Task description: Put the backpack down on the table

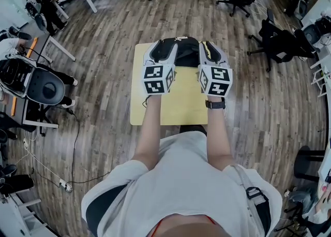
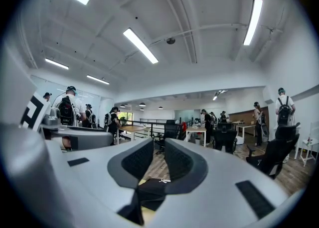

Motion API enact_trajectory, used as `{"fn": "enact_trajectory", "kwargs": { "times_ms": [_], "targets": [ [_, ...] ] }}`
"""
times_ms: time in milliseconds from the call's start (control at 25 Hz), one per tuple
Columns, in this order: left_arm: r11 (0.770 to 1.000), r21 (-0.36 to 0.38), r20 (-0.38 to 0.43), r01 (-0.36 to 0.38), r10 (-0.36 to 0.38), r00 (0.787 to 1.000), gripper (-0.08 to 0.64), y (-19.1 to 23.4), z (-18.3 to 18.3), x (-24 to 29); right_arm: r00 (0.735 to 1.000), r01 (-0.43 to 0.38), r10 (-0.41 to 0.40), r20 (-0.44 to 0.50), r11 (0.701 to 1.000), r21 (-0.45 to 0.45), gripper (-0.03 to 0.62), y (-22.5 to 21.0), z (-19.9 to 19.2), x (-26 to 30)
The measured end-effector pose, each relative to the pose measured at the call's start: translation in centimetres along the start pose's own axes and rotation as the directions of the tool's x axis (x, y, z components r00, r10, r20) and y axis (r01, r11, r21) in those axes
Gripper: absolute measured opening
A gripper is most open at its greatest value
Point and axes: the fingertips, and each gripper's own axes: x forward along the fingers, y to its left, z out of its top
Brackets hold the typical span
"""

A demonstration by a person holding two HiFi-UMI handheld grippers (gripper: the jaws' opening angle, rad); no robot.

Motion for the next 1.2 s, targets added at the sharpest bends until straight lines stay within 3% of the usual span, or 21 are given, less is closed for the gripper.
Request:
{"fn": "enact_trajectory", "kwargs": {
  "times_ms": [520,800,1200],
  "targets": [
    [0.997,0.035,0.070,-0.062,0.059,0.996,0.126,0.4,2.9,-3.1,0.996,-0.044,0.046,0.075,0.999,-0.025,0.026,3.0,3.0,-1.5],
    [0.991,0.066,0.078,-0.113,0.108,0.991,0.044,0.9,3.1,-4.0,0.997,-0.061,0.062,0.054,0.998,-0.024,0.011,3.8,2.5,-1.9],
    [0.994,0.058,0.075,-0.095,0.091,0.993,0.011,0.6,3.3,-3.1,0.998,-0.037,0.038,0.050,0.999,-0.015,0.011,2.9,2.8,-1.4]
  ]
}}
